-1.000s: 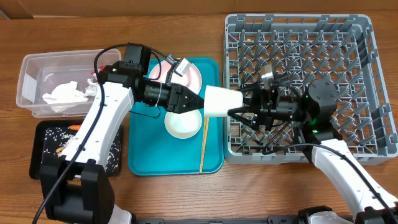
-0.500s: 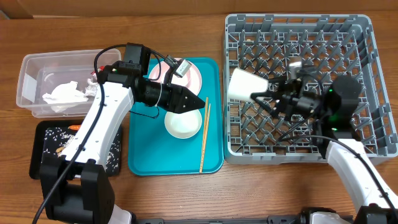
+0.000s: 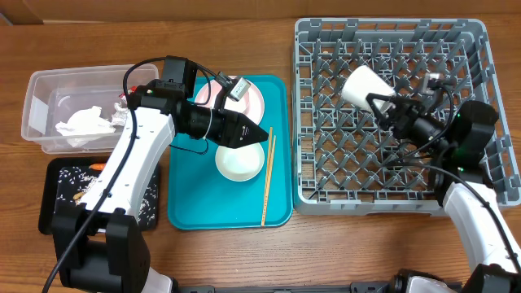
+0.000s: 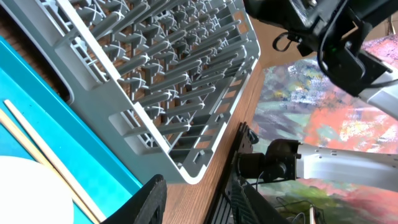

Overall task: Sort waste into correct bins and load items into the dishwasher
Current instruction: 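Open the left gripper and carry the cup right over the dish rack, then lower the cup upside down into the rack and open the right gripper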

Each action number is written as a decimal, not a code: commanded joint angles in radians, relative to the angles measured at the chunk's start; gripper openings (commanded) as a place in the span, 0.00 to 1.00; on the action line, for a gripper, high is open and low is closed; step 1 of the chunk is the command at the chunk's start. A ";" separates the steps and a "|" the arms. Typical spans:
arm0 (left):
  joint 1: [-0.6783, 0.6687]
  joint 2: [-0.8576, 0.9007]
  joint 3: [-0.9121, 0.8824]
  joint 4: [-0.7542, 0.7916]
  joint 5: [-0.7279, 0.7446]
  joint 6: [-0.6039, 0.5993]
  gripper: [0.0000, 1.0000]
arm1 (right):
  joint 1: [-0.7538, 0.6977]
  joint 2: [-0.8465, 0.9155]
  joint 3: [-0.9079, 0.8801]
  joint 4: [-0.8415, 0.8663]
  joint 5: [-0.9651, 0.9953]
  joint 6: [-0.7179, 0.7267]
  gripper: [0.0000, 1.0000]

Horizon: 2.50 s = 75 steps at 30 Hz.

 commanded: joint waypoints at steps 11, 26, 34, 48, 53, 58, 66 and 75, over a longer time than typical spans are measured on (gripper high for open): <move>0.002 0.007 -0.003 0.003 -0.074 -0.011 0.39 | 0.061 -0.009 0.566 -0.871 0.376 -0.264 0.34; 0.002 0.007 -0.003 0.007 -0.075 -0.011 0.43 | 0.324 0.005 0.861 -1.548 0.723 -0.280 0.20; 0.002 0.007 -0.003 0.008 -0.075 -0.011 0.45 | 0.341 0.028 0.848 -1.628 0.723 -0.279 0.15; 0.002 0.007 -0.003 0.000 -0.078 -0.014 0.48 | 0.341 0.187 0.768 -1.613 0.782 -0.279 0.13; 0.002 0.007 -0.003 -0.001 -0.101 -0.014 0.49 | 0.341 0.230 0.762 -1.594 0.779 -0.279 0.13; 0.002 0.007 -0.003 -0.006 -0.103 -0.015 0.50 | 0.341 0.237 0.756 -1.578 0.782 -0.279 0.13; 0.002 0.007 -0.003 -0.016 -0.103 -0.014 0.51 | 0.341 0.238 0.687 -1.553 0.818 -0.280 0.13; 0.002 0.007 -0.003 -0.015 -0.103 -0.014 0.52 | 0.341 0.239 0.641 -1.511 0.824 -0.280 0.13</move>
